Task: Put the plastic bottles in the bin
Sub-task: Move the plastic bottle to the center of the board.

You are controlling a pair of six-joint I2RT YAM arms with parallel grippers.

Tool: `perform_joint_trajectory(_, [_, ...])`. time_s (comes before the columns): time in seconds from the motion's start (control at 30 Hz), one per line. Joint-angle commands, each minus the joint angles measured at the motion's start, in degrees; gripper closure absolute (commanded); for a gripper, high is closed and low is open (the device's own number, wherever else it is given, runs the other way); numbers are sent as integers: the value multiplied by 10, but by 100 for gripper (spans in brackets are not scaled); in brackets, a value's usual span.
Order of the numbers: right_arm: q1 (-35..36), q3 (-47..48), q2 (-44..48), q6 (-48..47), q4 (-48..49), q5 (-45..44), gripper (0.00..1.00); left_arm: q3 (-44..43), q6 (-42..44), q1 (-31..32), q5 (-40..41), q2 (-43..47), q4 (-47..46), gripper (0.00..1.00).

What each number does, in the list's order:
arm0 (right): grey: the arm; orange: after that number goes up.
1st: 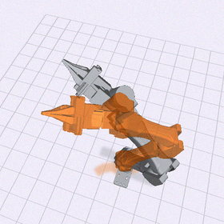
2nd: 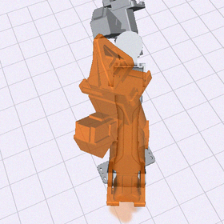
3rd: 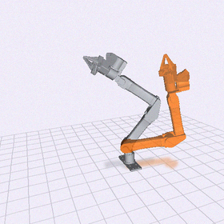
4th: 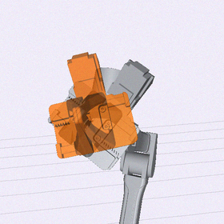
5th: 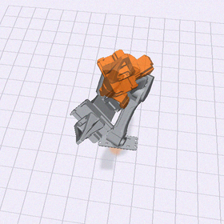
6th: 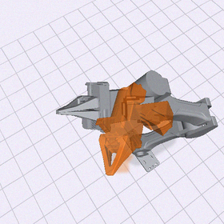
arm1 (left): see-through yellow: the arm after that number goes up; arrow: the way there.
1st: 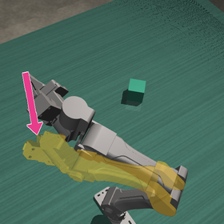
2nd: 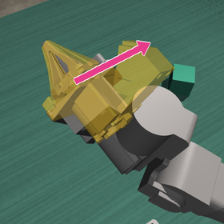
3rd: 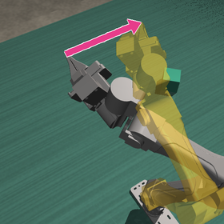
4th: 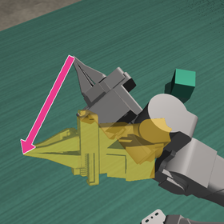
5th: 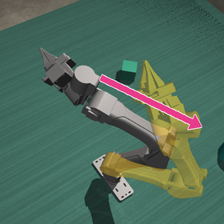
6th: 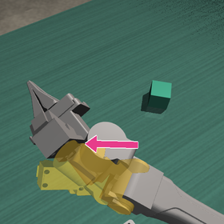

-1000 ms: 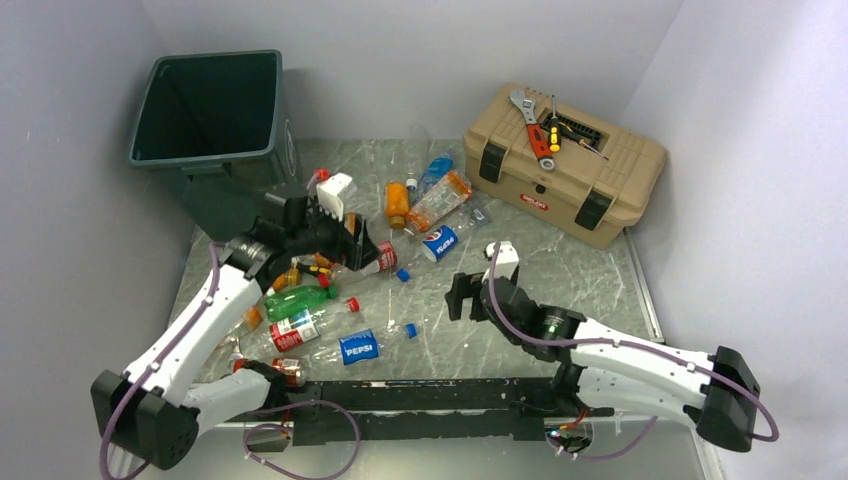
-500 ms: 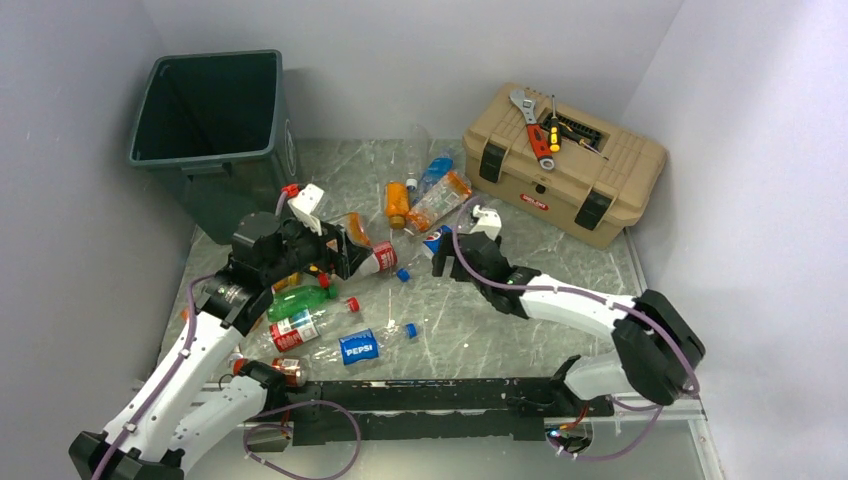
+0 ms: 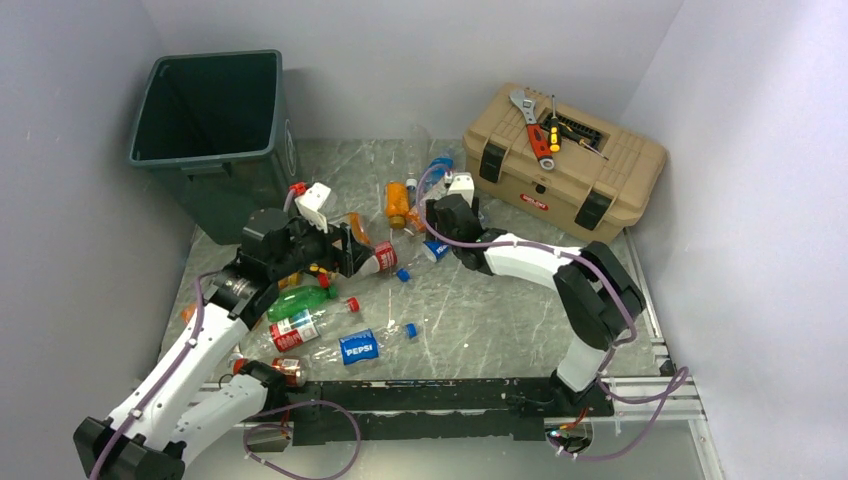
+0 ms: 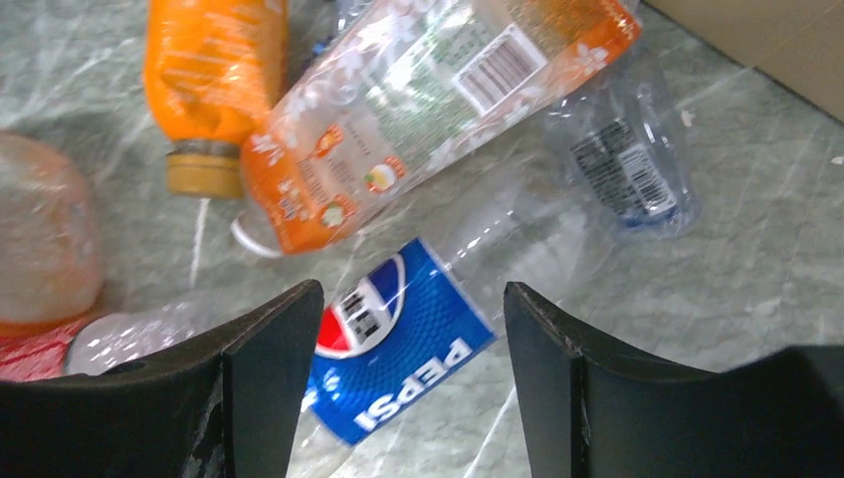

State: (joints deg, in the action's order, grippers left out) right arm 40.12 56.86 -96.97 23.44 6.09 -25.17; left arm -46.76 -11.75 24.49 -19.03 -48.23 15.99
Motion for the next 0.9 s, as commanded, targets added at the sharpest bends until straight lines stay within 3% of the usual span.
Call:
perform_joint_trajectory(0.0, [-28,46,-25,-41,6,-1,30,-13,-6,4,9,-5,-2,12])
perform_joint_trajectory(0.2, [-41,62,-54,-49,-7,2,35,-8,-5,7,2,-12,-5,12])
perform_joint_trajectory(0.43, [-42,8,-40,-4,-18,-15,40,-24,-10,20,-11,-59,15,14])
perform_joint_trajectory(0.77, [-23,-150,96,98,-39,-19,42,-24,-2,38,-1,-66,22,14])
perform_joint_trajectory(0.87, [-20,-188,163,114,-53,-18,36,-28,3,45,7,-73,29,14])
